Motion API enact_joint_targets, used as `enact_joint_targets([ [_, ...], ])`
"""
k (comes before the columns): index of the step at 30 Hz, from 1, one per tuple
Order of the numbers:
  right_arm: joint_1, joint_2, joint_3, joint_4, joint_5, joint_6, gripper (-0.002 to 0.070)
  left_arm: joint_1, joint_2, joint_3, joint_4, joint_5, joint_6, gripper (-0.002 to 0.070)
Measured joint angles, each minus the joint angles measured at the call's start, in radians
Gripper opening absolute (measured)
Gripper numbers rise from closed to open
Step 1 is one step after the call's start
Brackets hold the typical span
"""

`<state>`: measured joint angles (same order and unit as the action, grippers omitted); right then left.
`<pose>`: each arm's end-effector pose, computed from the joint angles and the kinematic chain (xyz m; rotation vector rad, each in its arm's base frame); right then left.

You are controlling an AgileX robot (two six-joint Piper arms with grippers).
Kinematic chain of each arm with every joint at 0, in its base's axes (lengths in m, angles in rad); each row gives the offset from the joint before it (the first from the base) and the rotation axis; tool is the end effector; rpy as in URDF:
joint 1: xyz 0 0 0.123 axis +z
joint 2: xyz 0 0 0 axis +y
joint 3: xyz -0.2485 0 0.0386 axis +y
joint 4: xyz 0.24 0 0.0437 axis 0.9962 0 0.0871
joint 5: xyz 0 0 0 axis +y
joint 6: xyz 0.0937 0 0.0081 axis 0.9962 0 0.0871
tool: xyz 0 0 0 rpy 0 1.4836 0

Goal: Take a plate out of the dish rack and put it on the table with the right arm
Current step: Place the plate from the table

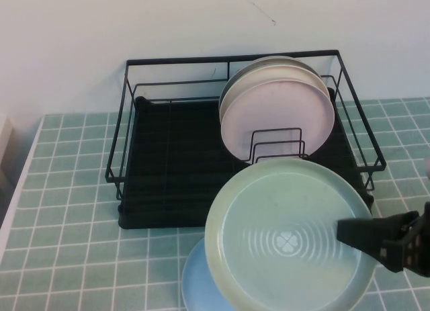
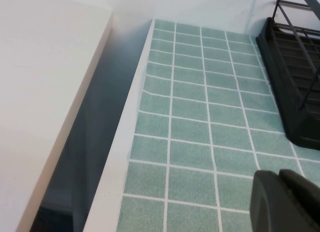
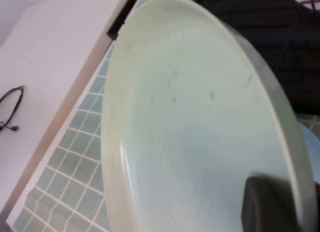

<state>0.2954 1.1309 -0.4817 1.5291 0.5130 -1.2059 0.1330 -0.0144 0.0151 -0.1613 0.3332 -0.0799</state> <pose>0.1922 0.1068 0.2087 -0.2840 2.1911 0.9006 0.0821 0.0060 0.1789 -0.2930 1.7909 -0.1182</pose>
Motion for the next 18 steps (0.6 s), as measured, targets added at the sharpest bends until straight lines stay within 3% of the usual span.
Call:
enact_joint_targets([
  [7, 0.000, 0.150, 0.002, 0.152, 0.008, -0.080, 0.0103, 0.000, 0.000, 0.000, 0.000, 0.000, 0.000, -0.0003],
  [18, 0.049, 0.394, -0.061, 0.175, 0.113, -0.158, 0.0103, 0.000, 0.000, 0.000, 0.000, 0.000, 0.000, -0.0003],
])
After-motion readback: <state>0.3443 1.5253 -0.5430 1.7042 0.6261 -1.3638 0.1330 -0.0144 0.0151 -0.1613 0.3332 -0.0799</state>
